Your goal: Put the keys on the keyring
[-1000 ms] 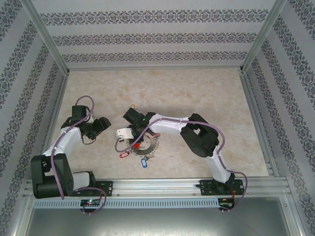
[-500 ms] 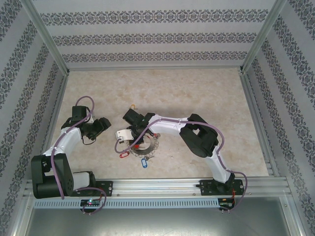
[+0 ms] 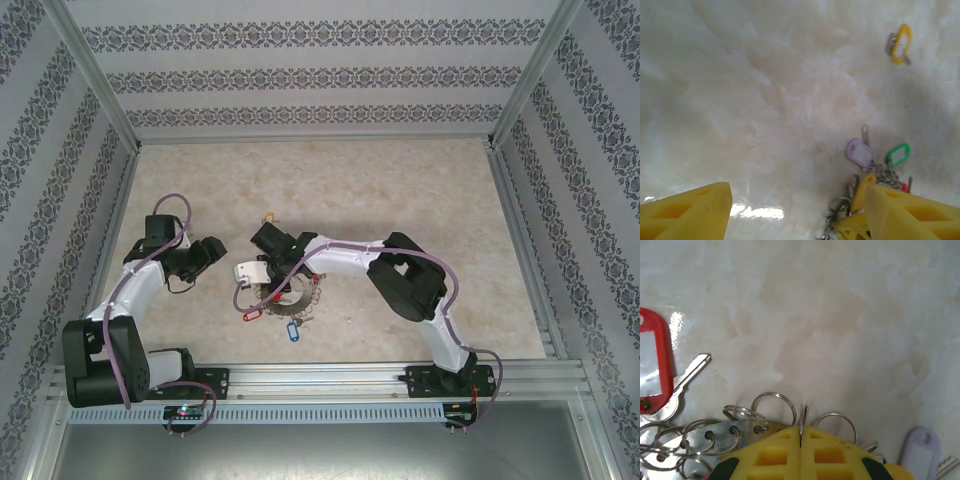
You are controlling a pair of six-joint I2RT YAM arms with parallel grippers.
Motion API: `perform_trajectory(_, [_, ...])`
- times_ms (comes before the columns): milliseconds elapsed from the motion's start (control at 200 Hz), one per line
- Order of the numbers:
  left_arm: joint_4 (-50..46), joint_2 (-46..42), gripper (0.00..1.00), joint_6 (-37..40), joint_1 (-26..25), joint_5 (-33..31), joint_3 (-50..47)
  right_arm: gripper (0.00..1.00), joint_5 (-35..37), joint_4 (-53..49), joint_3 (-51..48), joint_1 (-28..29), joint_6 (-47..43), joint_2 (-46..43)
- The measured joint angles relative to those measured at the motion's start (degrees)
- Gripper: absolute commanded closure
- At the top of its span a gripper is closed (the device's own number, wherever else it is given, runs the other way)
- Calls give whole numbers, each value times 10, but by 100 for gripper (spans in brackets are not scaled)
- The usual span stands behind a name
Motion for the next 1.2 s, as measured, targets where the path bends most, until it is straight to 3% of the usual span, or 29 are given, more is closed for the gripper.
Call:
perform_trajectory(295, [138, -48, 35, 58, -11, 100, -5, 100, -28, 96, -122, -42, 83, -142])
perform_trajectory(490, [238, -67, 40, 142, -78, 157, -5, 100, -63, 170, -222, -97, 142, -263])
perform_trajectory(630, [261, -63, 42, 221, -119, 223, 14, 100, -98, 207, -275, -137, 179, -327])
perform_trajectory(859, [161, -12, 45, 469, -218, 303, 112, 100, -164, 240, -330, -184, 209, -381])
perform_trajectory(944, [108, 24, 51, 546, -231, 318, 159, 100, -193, 243, -335, -191, 208, -386])
perform_trajectory(1199, [-56, 103, 55, 752, -260, 333, 249, 100, -264, 242, -337, -208, 207, -409])
